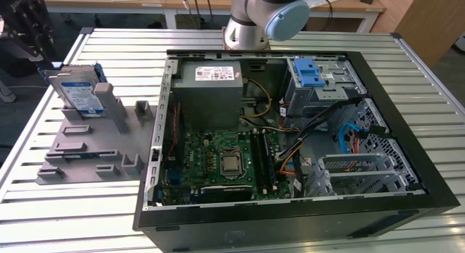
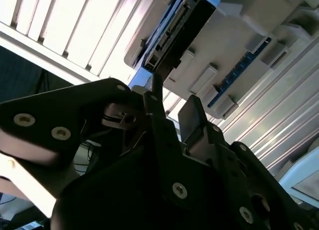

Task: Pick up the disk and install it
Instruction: 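Pick up the disk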

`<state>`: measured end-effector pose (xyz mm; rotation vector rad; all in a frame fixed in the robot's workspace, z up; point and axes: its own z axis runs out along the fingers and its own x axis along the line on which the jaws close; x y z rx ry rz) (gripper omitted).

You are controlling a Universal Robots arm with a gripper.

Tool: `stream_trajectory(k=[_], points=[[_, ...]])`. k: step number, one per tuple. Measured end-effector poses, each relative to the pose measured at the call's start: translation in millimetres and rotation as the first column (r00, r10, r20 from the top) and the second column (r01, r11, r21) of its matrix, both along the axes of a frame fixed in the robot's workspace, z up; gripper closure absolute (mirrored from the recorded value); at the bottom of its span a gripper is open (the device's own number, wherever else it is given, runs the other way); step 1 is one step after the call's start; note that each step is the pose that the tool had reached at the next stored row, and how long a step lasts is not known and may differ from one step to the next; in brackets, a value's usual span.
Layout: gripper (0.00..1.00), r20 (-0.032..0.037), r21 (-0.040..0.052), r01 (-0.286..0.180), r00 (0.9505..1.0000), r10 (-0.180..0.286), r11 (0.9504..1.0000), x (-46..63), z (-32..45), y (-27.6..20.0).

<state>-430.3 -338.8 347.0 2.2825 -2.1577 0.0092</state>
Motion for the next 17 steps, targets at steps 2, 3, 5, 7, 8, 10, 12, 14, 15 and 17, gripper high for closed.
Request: stream_trajectory(k=[2, 3, 5, 7, 8, 10, 12, 14, 15, 17], points=[[0.53, 0.0004, 0.0002, 0.004, 1.0000, -0.004, 1.0000, -1.1, -2.1, 3.7], [0.53, 0.0003, 0.0001, 0.006, 1.0000, -0.006, 1.0000, -1.8, -2.9, 5.8], [0.42, 0.0003, 0.0001, 0.007, 1.0000, -0.007, 1.0000, -4.5, -4.8, 8.4], [0.35, 0.0004, 0.0002, 0.007, 1.0000, -0.007, 1.0000, -6.9, -8.3, 8.7], [0.35, 0.0004, 0.0002, 0.007, 1.0000, -0.007, 1.0000, -7.3, -10.2, 8.6], [0.35, 0.0003, 0.0002, 0.007, 1.0000, -0.007, 1.0000, -7.4, -13.8, 9.3], [0.35, -0.0001, -0.0001, 0.007, 1.0000, -0.007, 1.0000, -7.4, -17.2, 11.4], [0.35, 0.0002, -0.0001, 0.009, 1.0000, -0.009, 1.0000, -7.4, -20.6, 15.1], [0.35, 0.0004, 0.0000, 0.012, 0.9999, -0.012, 0.9999, -7.5, -22.3, 16.4], [0.35, 0.0004, 0.0000, 0.020, 0.9998, -0.020, 0.9998, -7.8, -25.8, 17.2]])
